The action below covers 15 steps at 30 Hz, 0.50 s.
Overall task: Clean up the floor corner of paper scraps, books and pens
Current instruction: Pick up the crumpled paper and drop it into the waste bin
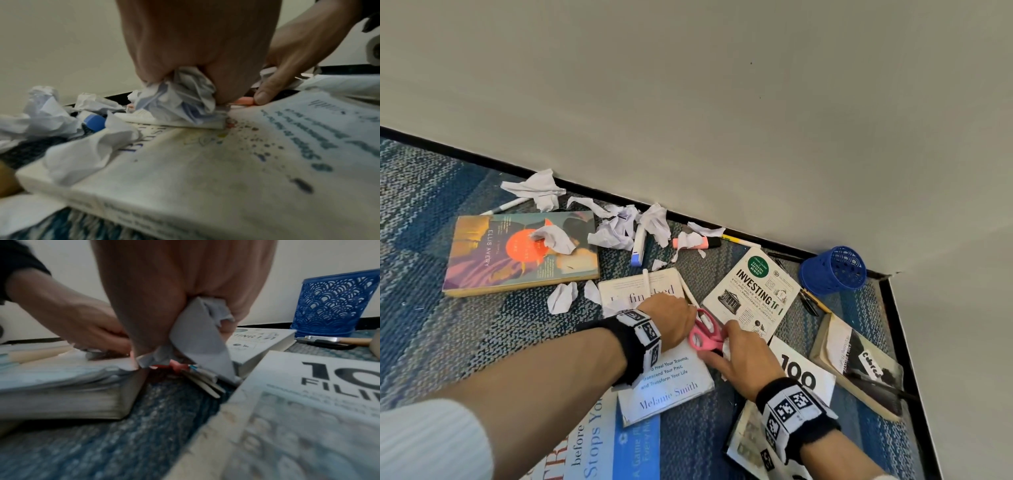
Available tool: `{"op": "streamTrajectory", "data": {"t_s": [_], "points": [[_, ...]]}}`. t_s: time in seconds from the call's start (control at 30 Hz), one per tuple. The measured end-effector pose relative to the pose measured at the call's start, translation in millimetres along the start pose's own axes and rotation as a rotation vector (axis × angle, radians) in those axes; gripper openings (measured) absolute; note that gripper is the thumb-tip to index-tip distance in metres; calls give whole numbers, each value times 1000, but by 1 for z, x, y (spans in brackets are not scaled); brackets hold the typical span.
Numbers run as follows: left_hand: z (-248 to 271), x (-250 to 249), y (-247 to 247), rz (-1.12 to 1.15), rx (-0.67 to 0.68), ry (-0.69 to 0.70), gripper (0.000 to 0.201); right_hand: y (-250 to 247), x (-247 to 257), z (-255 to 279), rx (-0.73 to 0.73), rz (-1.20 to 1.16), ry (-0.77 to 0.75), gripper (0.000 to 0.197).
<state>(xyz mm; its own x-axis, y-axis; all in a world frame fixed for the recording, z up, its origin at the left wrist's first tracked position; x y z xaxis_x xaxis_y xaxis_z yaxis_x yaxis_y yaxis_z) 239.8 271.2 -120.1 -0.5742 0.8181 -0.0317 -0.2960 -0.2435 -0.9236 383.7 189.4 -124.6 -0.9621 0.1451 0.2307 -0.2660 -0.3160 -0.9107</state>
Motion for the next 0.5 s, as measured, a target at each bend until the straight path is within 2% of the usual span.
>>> {"op": "streamTrajectory", "data": {"t_s": [0.17,0.33,0.4,0.5], "points": [[5,2,1,38,-52,-20,33,-4,4,3,-10,59,-66,24],[7,3,-8,60,-82,-50,24,-1,-4,11,17,189,-15,35],[5,4,-11,115,-98,-97,25,4,-5,14,31,194,-47,27],[-1,8,-6,173,-123,-146,24,-5,-8,19,-18,53,-86,18]]}}
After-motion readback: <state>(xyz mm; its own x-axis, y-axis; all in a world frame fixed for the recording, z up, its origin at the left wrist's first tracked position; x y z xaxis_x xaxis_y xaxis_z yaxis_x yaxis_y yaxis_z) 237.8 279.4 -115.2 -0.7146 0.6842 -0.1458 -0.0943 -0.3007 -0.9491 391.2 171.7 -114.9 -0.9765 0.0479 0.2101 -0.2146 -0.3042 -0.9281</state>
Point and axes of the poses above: each hand's wrist, its own z-axis away from the middle knuckle, its own y-axis out of the palm, x = y × z, the point moved 3 cm from there along -z, towards the middle knuckle, and after that the axes turned 2 degrees about -x, right-handed, at the moved point
